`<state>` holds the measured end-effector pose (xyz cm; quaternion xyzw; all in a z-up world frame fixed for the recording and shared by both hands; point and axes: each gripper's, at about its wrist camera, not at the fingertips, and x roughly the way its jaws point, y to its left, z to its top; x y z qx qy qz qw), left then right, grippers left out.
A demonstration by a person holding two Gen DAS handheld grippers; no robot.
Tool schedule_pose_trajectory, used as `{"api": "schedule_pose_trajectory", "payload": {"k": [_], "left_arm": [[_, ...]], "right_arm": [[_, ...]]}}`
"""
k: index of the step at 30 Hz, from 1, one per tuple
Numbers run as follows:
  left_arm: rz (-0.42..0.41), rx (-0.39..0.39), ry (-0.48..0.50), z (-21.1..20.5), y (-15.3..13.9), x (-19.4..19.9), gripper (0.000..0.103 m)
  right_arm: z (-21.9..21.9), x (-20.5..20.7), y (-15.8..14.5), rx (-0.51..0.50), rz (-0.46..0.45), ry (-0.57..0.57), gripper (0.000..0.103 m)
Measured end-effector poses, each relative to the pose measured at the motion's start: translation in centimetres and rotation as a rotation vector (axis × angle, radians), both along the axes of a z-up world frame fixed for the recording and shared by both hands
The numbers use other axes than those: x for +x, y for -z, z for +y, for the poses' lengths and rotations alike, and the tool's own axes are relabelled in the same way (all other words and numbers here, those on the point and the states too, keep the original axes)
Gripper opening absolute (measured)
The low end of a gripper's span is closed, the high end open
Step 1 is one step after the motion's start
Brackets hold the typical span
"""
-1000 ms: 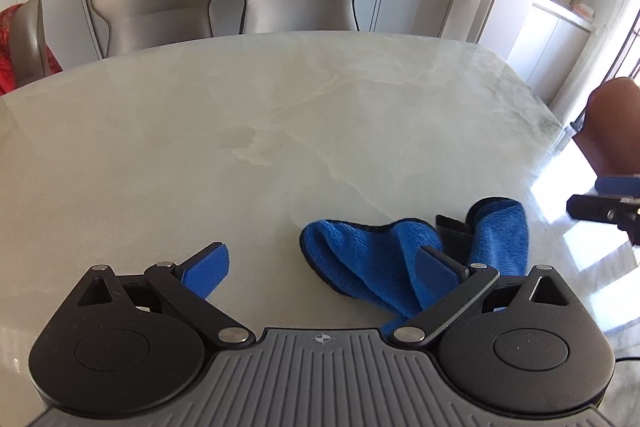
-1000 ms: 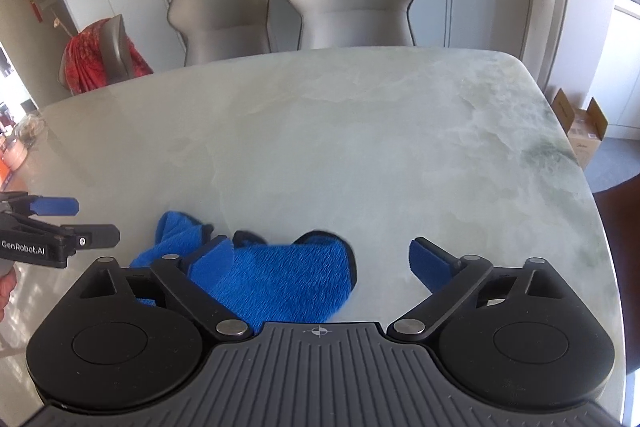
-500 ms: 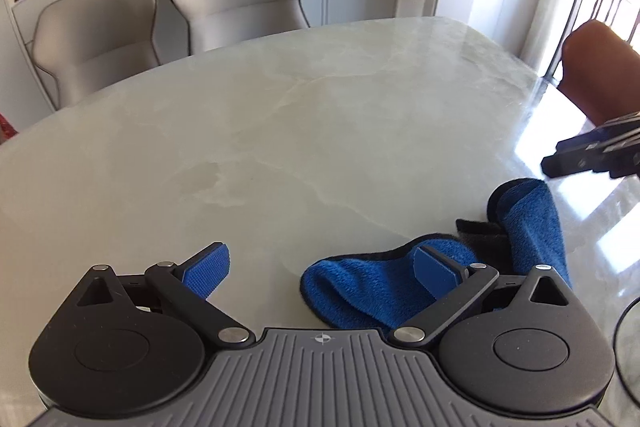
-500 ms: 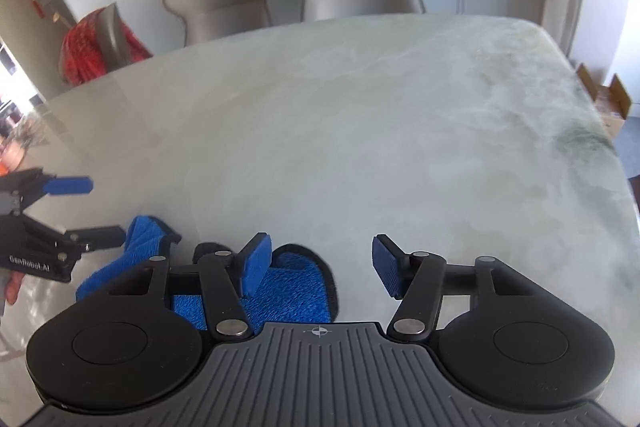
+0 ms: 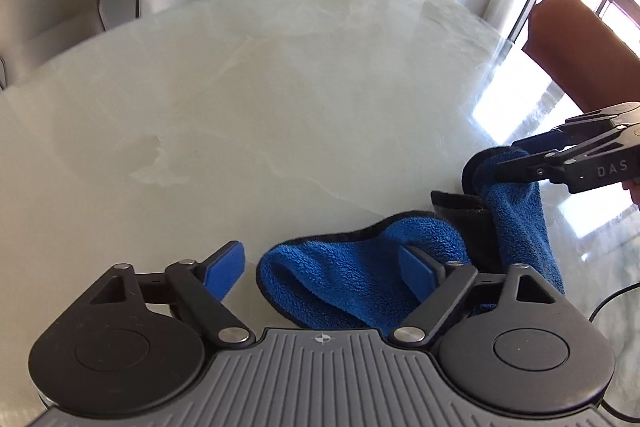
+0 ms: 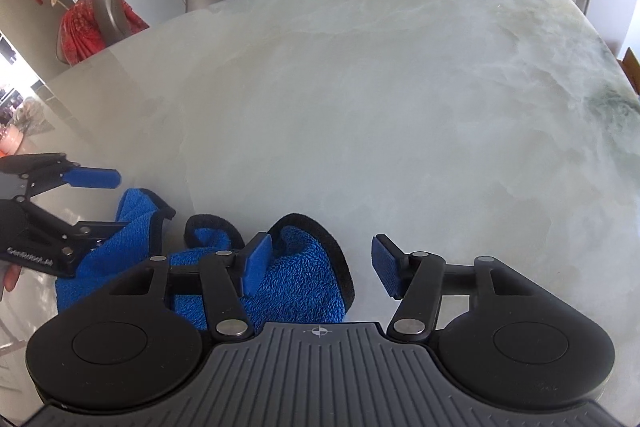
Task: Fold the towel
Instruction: 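Close the right tool on one towel corner while the left tool grasps another corner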
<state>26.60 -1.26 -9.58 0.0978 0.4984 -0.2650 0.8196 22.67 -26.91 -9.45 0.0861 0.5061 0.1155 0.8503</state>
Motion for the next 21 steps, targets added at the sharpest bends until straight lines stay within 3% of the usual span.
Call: {"api": "schedule_pose_trajectory", "payload": {"k": [6, 9, 10, 12, 13, 14, 18, 21], "left_arm": [[0.038, 0.026, 0.039, -0.9, 0.8, 0.4, 0.085], [0.025, 0.035, 0.049, -1.0, 1.3, 0.4, 0.081], [0.014, 0.039, 0.047, -1.1, 1.3, 0.4, 0.071], [0.008, 0.041, 0.054, -1.1, 1.1, 0.4, 0.045], [0.018, 0.032, 0.062, -1.1, 0.9, 0.4, 0.022], [0.035, 0.012, 0.062, -1.0, 0.8, 0.4, 0.012], [-0.016, 0.016, 0.039, -0.6, -0.4, -0.4, 0.011], [-0.053, -0.027, -0.009, 0.7, -2.7, -0.7, 0.011]], "right_arm": [[-0.4, -0.2, 0.4, 0.047, 0.012, 0.006, 0.05], [-0.3, -0.4, 0.3, 0.064, 0.0, -0.016, 0.034], [-0.1, -0.7, 0.2, 0.059, -0.019, -0.031, 0.018], [0.1, -1.2, -0.3, 0.055, -0.052, -0.052, 0.014], [0.2, -1.6, -0.7, 0.054, -0.076, -0.06, 0.013], [0.2, -1.9, -1.2, 0.054, -0.095, -0.063, 0.013], [-0.2, -3.0, -3.8, 0.055, -0.167, -0.058, 0.012], [-1.0, -3.9, -6.4, 0.043, -0.228, -0.044, 0.012]]}}
